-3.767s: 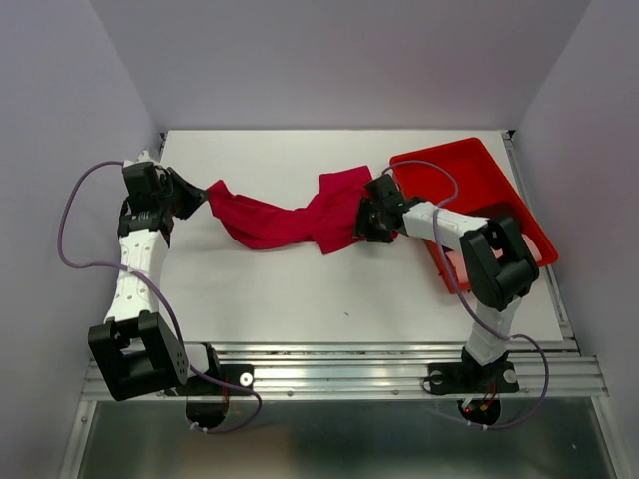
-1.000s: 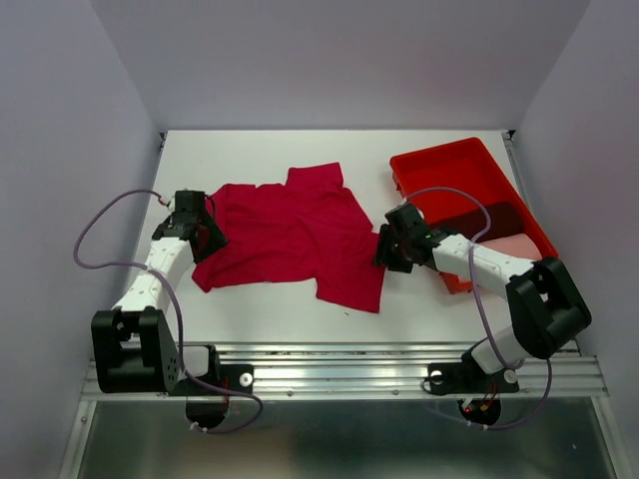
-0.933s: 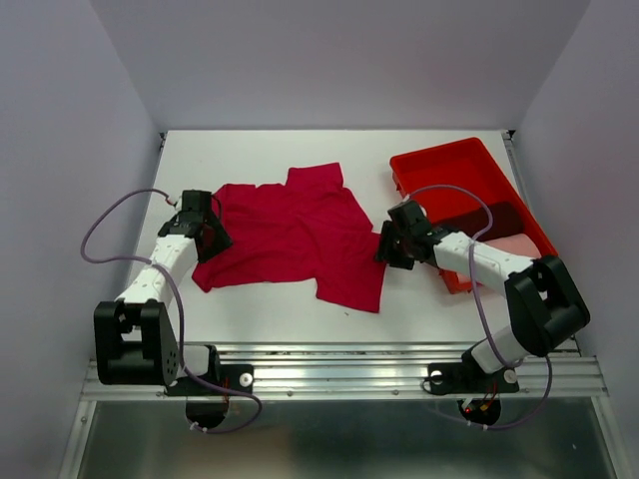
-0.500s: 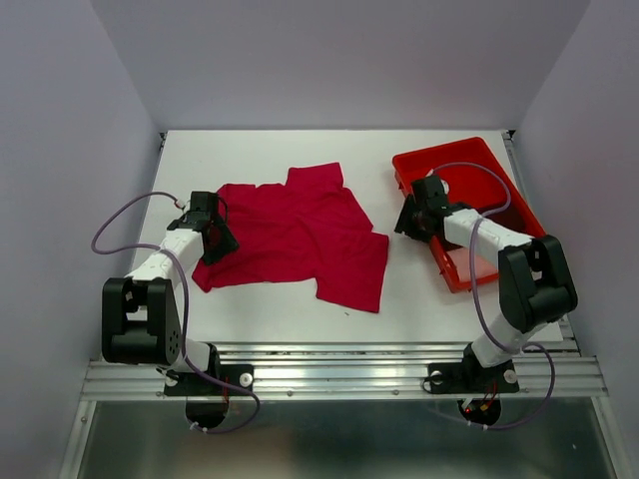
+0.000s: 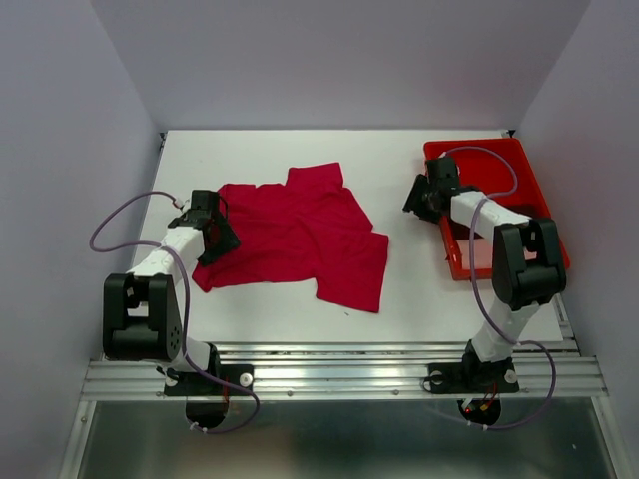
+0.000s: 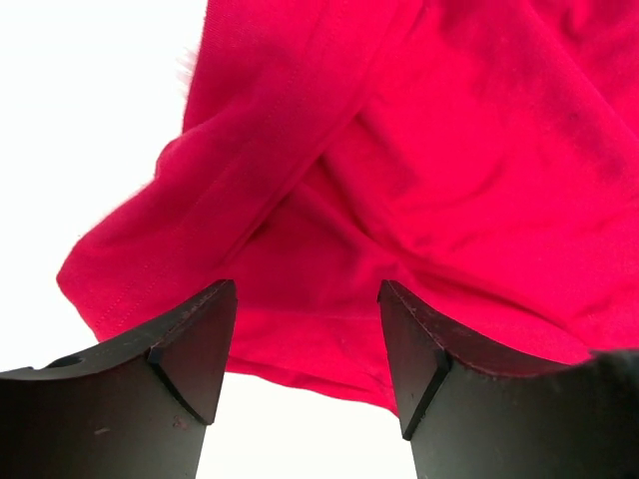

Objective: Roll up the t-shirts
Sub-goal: Move the bin to the corner of the board, then pick up the T-shirt from the center of the board.

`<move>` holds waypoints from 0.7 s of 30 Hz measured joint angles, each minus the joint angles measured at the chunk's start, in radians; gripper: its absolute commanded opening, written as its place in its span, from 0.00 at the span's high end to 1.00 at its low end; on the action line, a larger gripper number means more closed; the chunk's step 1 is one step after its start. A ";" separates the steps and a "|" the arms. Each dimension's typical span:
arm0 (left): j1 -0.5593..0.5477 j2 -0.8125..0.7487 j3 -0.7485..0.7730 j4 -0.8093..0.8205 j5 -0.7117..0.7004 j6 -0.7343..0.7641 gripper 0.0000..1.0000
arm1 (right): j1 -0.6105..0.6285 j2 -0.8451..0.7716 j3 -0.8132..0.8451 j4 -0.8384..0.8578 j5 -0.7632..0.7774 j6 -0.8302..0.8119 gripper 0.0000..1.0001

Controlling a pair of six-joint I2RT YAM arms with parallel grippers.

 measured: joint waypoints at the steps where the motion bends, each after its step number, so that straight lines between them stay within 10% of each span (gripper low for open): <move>1: 0.000 0.001 0.001 -0.001 -0.005 0.000 0.30 | 0.006 -0.002 -0.001 0.005 -0.014 0.000 0.40; 13: 0.000 0.043 -0.002 -0.032 -0.092 -0.053 0.26 | 0.239 -0.198 -0.256 0.038 -0.135 0.054 0.29; 17: 0.000 0.071 -0.019 -0.006 -0.041 -0.071 0.44 | 0.288 -0.212 -0.349 0.036 -0.140 0.088 0.40; 21: 0.000 0.093 -0.021 0.014 -0.016 -0.079 1.00 | 0.288 -0.203 -0.355 0.057 -0.129 0.103 0.62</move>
